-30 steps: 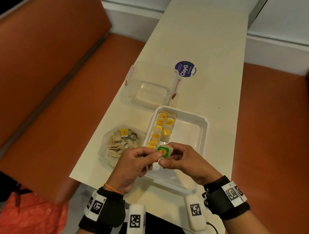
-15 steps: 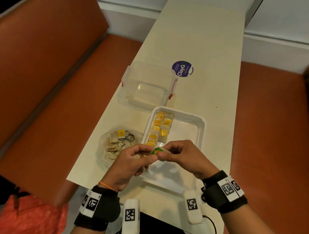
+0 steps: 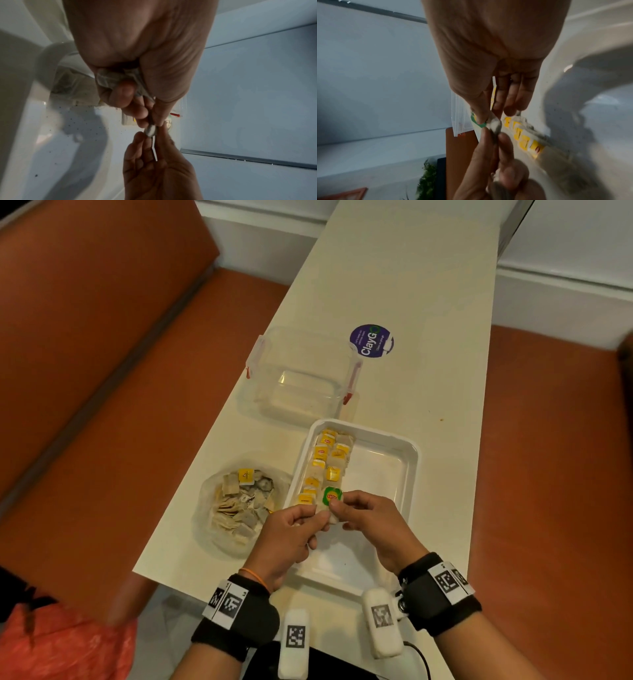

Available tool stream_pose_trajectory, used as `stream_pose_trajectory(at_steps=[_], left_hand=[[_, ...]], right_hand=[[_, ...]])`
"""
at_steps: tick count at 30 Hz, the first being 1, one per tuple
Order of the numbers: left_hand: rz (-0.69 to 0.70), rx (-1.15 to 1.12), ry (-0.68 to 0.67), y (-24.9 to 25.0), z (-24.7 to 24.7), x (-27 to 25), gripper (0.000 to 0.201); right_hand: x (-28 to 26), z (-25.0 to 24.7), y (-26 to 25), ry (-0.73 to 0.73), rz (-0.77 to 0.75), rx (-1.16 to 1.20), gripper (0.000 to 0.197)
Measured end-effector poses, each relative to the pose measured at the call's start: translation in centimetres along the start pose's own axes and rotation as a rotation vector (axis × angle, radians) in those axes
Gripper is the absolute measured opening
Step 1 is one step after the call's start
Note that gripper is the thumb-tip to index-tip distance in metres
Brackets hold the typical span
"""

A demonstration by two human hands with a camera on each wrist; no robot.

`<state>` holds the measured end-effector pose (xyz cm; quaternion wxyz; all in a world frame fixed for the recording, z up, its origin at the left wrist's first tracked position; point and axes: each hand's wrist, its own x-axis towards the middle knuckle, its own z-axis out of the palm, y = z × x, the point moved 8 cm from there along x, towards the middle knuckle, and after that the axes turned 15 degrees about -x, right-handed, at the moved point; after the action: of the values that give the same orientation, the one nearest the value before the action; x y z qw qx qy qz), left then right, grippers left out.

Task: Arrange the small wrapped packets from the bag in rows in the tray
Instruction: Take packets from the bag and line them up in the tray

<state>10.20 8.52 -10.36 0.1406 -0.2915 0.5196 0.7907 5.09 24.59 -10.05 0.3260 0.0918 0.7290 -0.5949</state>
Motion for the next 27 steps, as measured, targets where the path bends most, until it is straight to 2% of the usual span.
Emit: stream_pose_trajectory(at_steps=[4, 9, 13, 20, 27], left_hand=[[-0.007, -0.002, 0.102, -0.2, -1.7, 0.5, 0.032], [-0.012, -0.053, 0.112, 0.1, -3.0, -0.2, 0.022], [-0.014, -0.034, 0.079, 0.2, -3.7, -0.8, 0.020], [-0.013, -0.040, 0.061, 0.2, -4.6, -1.2, 0.021], [-0.018, -0.051, 0.064, 0.1, -5.0, -1.1, 0.022]], right_hand=[[2.3, -0.6, 0.9, 0.061, 0.019, -0.094, 0.016], [5.9, -0.4, 2.5, 0.131, 0.039, -0.310, 0.012], [7.3, -0.7, 2.6, 0.223, 0.015, -0.441, 0.016], [7.7, -1.0, 2.5, 0.398, 0.009, -0.433, 0.010], [7.8, -1.2, 2.0, 0.458, 0.007, -0.434, 0.014]])
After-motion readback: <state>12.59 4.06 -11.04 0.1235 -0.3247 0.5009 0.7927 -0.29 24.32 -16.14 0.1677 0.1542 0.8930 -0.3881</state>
